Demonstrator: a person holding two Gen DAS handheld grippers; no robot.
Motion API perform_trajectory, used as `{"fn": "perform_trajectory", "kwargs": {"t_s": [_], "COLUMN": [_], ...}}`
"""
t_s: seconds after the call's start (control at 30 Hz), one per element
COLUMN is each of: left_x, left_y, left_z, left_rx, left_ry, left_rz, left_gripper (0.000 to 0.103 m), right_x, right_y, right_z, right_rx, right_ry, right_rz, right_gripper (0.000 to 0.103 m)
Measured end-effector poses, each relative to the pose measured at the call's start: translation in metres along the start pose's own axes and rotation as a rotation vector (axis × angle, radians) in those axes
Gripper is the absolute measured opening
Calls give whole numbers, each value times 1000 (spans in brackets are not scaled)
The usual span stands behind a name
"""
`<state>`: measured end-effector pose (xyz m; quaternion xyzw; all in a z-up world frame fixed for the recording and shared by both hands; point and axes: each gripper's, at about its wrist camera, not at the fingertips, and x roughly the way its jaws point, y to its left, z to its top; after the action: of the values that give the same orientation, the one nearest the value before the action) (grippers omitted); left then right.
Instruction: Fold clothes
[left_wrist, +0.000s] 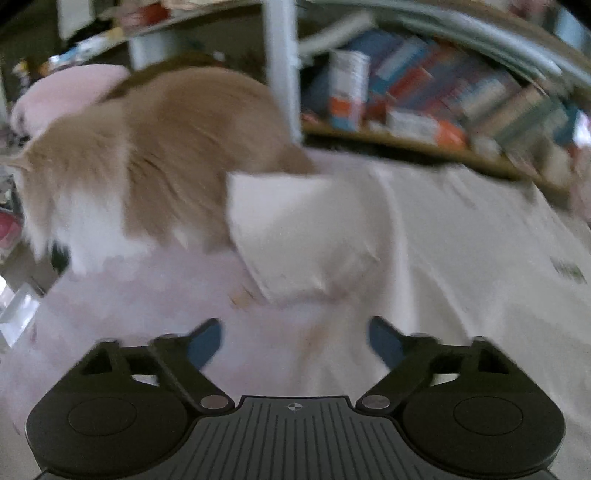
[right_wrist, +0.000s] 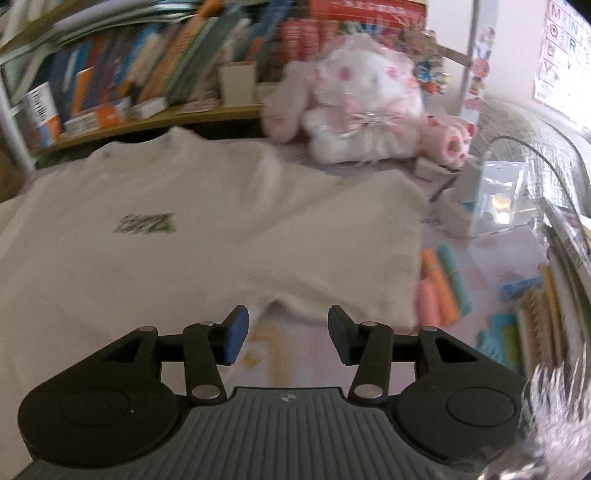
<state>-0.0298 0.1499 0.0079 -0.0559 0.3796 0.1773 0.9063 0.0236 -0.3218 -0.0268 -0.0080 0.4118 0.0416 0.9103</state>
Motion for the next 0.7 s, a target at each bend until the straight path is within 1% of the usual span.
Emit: {"fn": "perform_trajectory", "kwargs": {"t_s": [0.03, 0.07, 0.13, 0.17, 0.23, 0.3, 0.33, 0.37, 0.4, 0.43, 0.47, 0.5, 0.53, 0.57, 0.6, 0.63, 0.7], "left_x": [10, 19, 38, 49, 70, 90, 98, 104, 108, 109, 111, 111, 111, 110, 110, 111, 116], "left_y": [10, 18, 33, 40, 46, 48, 48, 48, 47, 44, 41, 38, 35, 31, 28, 30, 39], "left_z": [8, 15, 28, 33, 41, 44, 45, 46, 47, 47, 47, 46, 45, 45, 45, 46, 47], "left_rx": [-23, -45, -88, -110, -140, -152, -154, -153, -142, -123, -96, -64, -33, 1, 31, 38, 25], "left_ry": [-4, -7, -12, -5, 36, 84, 103, 118, 124, 120, 112, 97, 84, 77, 74, 69, 55], "left_rz": [7, 13, 17, 4, -26, -39, -44, -48, -54, -60, -62, -67, -84, -83, -64, -46, -8], "left_gripper": [49, 41, 41, 41, 41, 45, 45, 49, 51, 50, 45, 36, 15, 2, 2, 2, 2], "right_x": [-5, -9, -18, -20, -25, -29, -31, -32, -33, -33, -33, -32, -30, -29, -29, -29, -30], "right_y": [9, 17, 35, 45, 64, 80, 85, 90, 94, 97, 101, 103, 105, 106, 108, 108, 109], "right_z": [-5, -11, -25, -32, -46, -55, -59, -63, -67, -70, -73, -76, -79, -82, -84, -86, -89], "right_rx": [2, 9, 25, 21, -4, -18, -14, -6, 3, 10, 16, 21, 26, 29, 35, 43, 60], "right_ry": [0, 5, 30, 44, 67, 76, 78, 81, 85, 91, 98, 106, 116, 127, 126, 118, 114], "right_rz": [-4, -6, 2, 5, -14, -39, -47, -53, -62, -74, -87, -98, -107, -116, -124, -133, -145], "right_gripper": [46, 46, 47, 48, 48, 48, 48, 49, 49, 49, 49, 49, 49, 49, 51, 51, 52]}}
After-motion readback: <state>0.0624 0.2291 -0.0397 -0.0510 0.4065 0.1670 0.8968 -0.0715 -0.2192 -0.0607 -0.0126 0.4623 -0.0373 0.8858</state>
